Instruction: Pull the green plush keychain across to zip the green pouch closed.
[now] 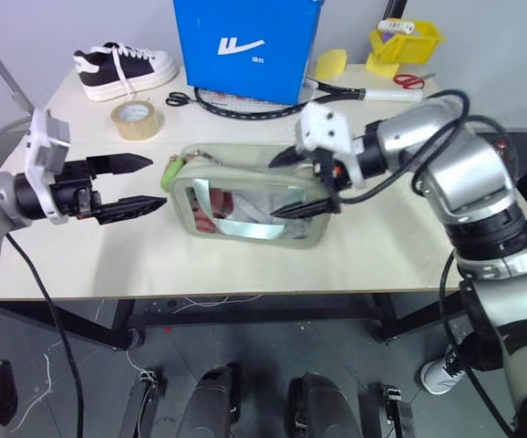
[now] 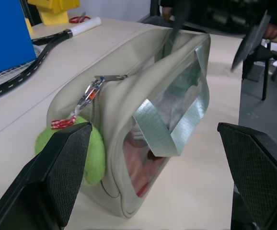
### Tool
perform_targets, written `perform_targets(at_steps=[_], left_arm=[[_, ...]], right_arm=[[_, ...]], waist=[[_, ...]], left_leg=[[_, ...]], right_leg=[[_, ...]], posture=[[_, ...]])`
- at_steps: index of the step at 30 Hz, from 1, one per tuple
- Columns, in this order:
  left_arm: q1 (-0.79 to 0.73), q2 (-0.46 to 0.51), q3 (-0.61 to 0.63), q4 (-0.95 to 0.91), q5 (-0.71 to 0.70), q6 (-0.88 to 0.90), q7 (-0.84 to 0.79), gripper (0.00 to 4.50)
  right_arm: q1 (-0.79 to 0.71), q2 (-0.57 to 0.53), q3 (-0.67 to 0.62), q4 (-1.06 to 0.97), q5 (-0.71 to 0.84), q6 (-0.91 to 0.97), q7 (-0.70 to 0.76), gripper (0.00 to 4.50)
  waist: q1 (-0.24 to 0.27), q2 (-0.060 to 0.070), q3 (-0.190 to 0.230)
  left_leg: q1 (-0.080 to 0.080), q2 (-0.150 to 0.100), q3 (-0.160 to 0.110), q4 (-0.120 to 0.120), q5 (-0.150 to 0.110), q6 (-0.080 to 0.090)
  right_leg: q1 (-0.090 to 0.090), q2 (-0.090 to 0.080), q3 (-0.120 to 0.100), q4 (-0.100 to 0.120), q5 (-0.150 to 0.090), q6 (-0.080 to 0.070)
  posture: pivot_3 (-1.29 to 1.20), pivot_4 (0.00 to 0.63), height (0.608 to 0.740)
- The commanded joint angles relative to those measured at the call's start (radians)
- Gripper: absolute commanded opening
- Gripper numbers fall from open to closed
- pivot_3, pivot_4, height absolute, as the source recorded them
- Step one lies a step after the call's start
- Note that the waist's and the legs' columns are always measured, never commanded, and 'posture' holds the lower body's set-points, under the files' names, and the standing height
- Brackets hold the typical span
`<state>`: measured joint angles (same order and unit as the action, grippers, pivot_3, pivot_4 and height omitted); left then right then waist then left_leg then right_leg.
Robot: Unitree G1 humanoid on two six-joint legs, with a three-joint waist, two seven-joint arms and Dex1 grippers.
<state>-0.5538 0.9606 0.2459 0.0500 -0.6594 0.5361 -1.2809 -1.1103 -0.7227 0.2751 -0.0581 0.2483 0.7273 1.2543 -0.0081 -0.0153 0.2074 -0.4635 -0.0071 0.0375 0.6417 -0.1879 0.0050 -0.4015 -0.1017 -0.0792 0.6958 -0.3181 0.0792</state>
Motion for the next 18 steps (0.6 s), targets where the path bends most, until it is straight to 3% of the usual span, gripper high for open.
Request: perform_targets(at_steps=[1,4,7,14,18], left_arm=[[-0.015,0.01,0.008,0.003,0.007,-0.013,-0.009,4.5],[-0.016,0.003,0.001,0.019,0.018,-0.023,-0.015,4.5],[-0.024,-0.003,-0.007,0.03,0.029,-0.028,-0.015,4.5],[-0.065,-0.016,-0.057,0.103,0.107,-0.084,0.0,4.5],[-0.106,-0.034,-0.069,0.165,0.142,-0.111,0.022,4.5]], right_arm=[[0.046,-0.079,-0.078,-0.122,0.033,0.052,-0.008,4.47],[0.113,-0.116,-0.062,-0.176,0.019,0.069,-0.029,4.47],[0.144,-0.118,-0.05,-0.194,0.009,0.069,-0.047,3.68],[0.134,-0.116,-0.043,-0.139,-0.019,0.045,-0.084,0.01],[0.148,-0.141,-0.056,-0.13,-0.014,0.013,-0.061,0.01]], waist=[[-0.001,0.0,0.0],[-0.007,0.0,0.0],[-0.009,0.0,0.0],[-0.002,0.0,0.0],[-0.001,0.0,0.0]], left_leg=[[0.0,0.0,0.0,0.0,0.0,0.0],[0.003,0.0,-0.001,0.001,-0.003,0.005],[0.002,0.0,-0.001,0.002,-0.004,0.007],[0.002,0.0,-0.002,0.004,-0.004,0.007],[0.001,0.0,-0.002,0.004,-0.004,0.007]], right_leg=[[0.001,0.0,0.0,0.0,0.0,0.0],[0.004,0.0,-0.001,-0.001,0.0,0.0],[0.004,0.0,-0.001,-0.001,0.0,0.0],[0.005,0.0,-0.002,-0.001,0.0,0.0],[0.005,0.0,-0.002,-0.001,0.0,0.0]], posture=[[0.0,0.15,0.707],[0.0,0.15,0.707],[0.0,0.15,0.707],[0.0,0.15,0.707],[0.0,0.15,0.707]])
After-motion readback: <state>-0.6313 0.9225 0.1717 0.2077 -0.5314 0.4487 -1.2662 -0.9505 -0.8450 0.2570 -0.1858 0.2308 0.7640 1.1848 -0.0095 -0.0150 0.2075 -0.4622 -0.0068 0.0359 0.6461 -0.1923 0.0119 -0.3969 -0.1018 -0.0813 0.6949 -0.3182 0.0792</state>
